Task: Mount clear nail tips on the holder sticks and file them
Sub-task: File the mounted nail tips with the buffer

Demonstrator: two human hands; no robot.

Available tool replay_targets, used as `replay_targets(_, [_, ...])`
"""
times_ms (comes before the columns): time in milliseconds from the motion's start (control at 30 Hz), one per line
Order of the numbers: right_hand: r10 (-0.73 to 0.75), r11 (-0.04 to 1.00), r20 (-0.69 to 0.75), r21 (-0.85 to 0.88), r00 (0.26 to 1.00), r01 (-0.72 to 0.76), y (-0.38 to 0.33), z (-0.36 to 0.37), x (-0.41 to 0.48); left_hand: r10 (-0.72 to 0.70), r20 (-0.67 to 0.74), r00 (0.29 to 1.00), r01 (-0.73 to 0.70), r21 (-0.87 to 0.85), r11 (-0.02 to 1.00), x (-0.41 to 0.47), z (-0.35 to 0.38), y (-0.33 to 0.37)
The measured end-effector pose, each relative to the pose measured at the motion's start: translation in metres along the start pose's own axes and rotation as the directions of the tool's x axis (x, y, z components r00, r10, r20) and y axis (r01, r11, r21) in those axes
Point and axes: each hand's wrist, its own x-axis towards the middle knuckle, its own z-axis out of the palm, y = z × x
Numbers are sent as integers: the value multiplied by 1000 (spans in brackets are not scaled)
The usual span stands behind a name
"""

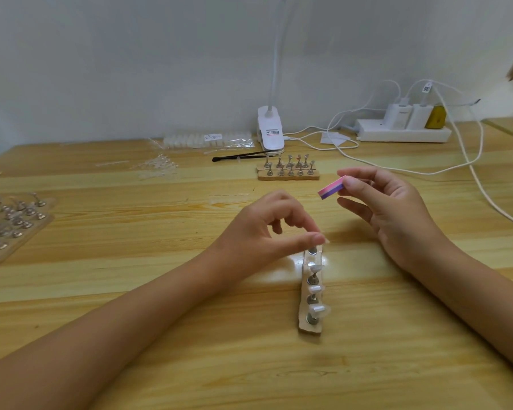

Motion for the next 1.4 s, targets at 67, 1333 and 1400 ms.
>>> replay_targets(67, [-1,1000,4,-1,1000,1,0,0,0,10,19,1000,-11,29,1000,-1,3,-1])
replay_targets(1333, [28,999,20,-22,999,-28,-1,0,1,564,282,776,-612,551,567,-7,0,-7])
replay_targets(1400, [31,999,20,-22,999,-30,-1,1,0,563,288,774,-617,542,571,-7,-1,-7])
